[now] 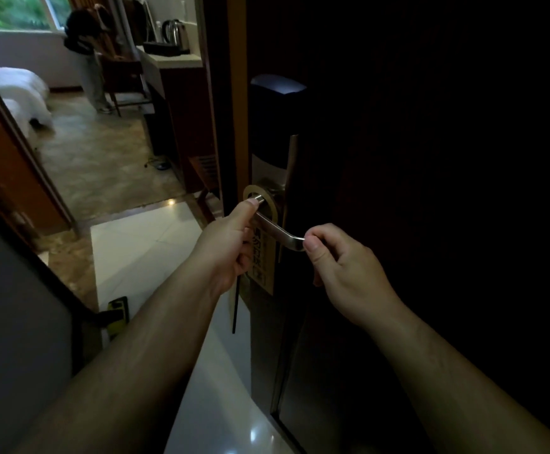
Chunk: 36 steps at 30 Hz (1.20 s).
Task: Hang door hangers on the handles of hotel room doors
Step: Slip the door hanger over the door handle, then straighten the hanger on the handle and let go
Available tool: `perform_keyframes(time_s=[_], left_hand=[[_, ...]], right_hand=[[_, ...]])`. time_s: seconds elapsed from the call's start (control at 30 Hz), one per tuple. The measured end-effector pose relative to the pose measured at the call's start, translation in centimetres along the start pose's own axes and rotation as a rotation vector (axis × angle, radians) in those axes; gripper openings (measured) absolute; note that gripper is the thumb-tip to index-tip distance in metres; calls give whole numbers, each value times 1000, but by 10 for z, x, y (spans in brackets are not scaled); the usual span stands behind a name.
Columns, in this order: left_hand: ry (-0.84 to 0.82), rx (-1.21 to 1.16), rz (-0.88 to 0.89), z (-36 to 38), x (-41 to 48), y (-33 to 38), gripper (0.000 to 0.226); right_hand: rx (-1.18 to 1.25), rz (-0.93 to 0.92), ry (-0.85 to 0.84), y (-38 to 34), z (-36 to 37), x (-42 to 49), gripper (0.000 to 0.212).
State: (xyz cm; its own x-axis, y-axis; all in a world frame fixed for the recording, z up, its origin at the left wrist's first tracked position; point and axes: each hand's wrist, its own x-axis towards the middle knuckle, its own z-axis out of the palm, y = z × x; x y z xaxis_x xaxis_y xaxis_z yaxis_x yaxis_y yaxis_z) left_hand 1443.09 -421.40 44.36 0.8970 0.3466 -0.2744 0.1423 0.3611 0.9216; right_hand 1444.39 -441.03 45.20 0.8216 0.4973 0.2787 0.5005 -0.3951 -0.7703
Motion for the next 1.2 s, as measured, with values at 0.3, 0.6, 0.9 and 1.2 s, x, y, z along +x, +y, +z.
perform_keyframes(time_s=[0.3,0.6,0.9,1.2], left_hand=[[174,6,37,-22,-58,-4,32],[346,0,38,-36,-125,-11,30],[522,43,69,-54,-194,-22,39],[545,-11,120,-86,-270,-42,44]], right_hand=[[38,-51,-100,-22,17,-35,13],[123,-142,-284,-41,27,-76,36],[235,-153,-419,-73,39,-117,48],[242,-155,-519,-99,51,-172,57]])
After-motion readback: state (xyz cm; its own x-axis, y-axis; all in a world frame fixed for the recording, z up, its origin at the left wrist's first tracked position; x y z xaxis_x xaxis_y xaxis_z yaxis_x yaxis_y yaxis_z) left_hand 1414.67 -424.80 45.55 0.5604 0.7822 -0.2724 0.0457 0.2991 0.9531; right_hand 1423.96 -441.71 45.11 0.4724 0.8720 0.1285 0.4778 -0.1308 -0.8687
